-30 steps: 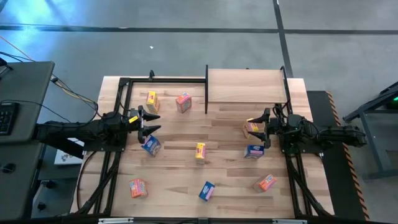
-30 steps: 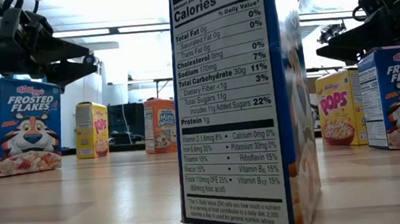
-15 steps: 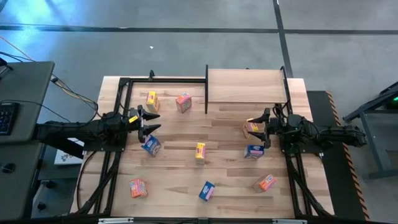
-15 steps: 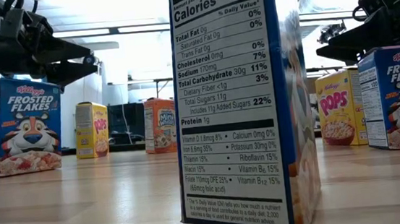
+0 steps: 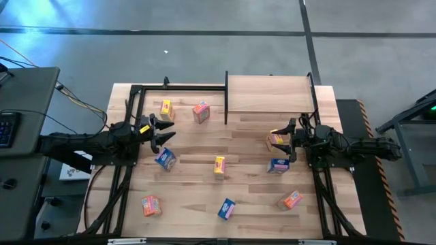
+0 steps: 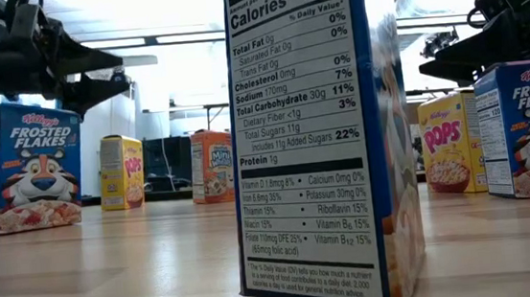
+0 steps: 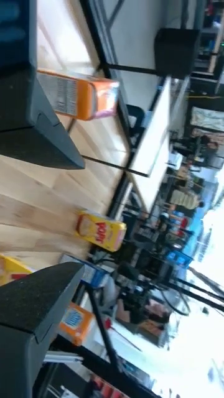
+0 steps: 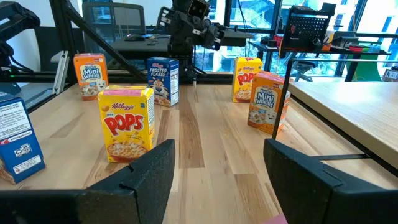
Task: Stack cereal on shelf
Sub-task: Put the top orange cereal box on the shelf
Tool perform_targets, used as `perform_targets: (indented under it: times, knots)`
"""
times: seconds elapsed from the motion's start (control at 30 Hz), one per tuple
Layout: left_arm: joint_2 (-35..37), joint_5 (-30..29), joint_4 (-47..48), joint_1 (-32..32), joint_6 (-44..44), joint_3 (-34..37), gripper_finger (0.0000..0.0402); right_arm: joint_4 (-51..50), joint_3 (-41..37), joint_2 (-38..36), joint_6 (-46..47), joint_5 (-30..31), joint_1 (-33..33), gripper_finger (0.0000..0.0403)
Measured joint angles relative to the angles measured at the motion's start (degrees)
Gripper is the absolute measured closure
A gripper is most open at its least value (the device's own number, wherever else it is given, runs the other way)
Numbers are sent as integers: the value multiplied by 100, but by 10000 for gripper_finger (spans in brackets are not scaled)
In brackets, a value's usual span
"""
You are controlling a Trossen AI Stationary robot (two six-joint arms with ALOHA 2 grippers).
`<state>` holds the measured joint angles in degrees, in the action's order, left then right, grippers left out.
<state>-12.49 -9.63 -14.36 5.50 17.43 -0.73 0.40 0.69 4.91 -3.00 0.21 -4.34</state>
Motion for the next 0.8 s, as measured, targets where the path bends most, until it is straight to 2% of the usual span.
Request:
perform_targets:
  times: [0.23,0.37,0.57,0.8]
  knots:
    - [-99,-274,85,0,-136,-520,153,0,-1,0,1,0,0,164]
    - [-374,-697,397,0,-498,-1031,153,0,-1,0,0,0,0,164]
    - [-1095,-1498,563,0,-813,-1708,153,1,0,0,0,1,0,164]
    - [-2140,-2281,564,140,-790,-2349,153,1,0,0,2,0,0,164]
